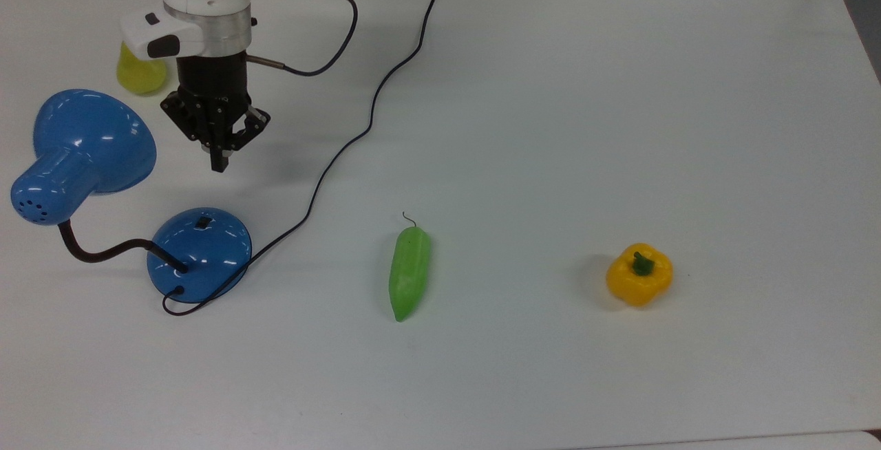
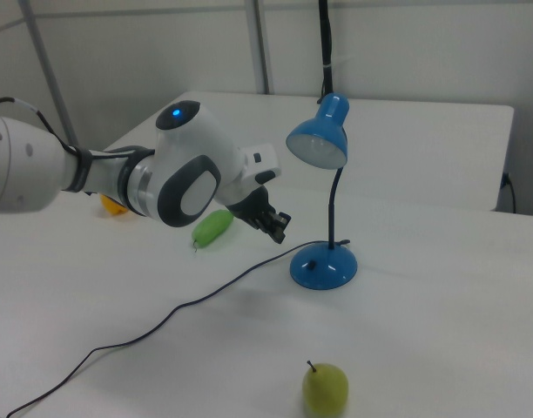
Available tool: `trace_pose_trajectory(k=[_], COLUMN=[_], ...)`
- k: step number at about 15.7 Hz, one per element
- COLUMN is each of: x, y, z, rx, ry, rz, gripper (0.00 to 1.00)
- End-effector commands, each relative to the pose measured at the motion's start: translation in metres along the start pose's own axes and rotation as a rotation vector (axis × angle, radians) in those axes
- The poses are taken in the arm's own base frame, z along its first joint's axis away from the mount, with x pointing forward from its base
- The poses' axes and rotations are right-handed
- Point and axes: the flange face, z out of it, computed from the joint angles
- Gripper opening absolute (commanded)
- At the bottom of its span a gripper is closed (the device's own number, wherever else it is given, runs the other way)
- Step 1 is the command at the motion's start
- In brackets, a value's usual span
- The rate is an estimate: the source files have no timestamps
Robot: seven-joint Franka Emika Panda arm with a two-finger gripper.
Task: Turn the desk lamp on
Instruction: 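Move the gripper toward the blue lamp base, then lower the gripper onto the switch on the blue lamp base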
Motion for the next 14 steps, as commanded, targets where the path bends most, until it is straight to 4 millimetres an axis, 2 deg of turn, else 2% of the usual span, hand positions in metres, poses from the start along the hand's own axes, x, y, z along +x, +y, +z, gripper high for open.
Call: trace_pose_trajectory(k=[1, 5, 7, 9, 11, 12, 14], x=[-0.002, -0.006, 0.003, 0.002, -0.002, 0.005, 0.004], y=[0.014, 0.023, 0.024, 0.026, 0.025, 0.026, 0.024], z=[0.017, 0.046, 0.056, 0.068, 0.078, 0.076, 0.082], rx=[-0.023, -0.045, -0.052, -0.057, -0.058, -0.062, -0.063], ry=[0.055, 0.089, 0.102, 0.091, 0.079, 0.11, 0.13], rz=[0.005, -0.002, 0.0, 0.0, -0.003, -0.003, -0.003], gripper=[0.0, 0.0, 0.0, 0.0, 0.0, 0.0, 0.0])
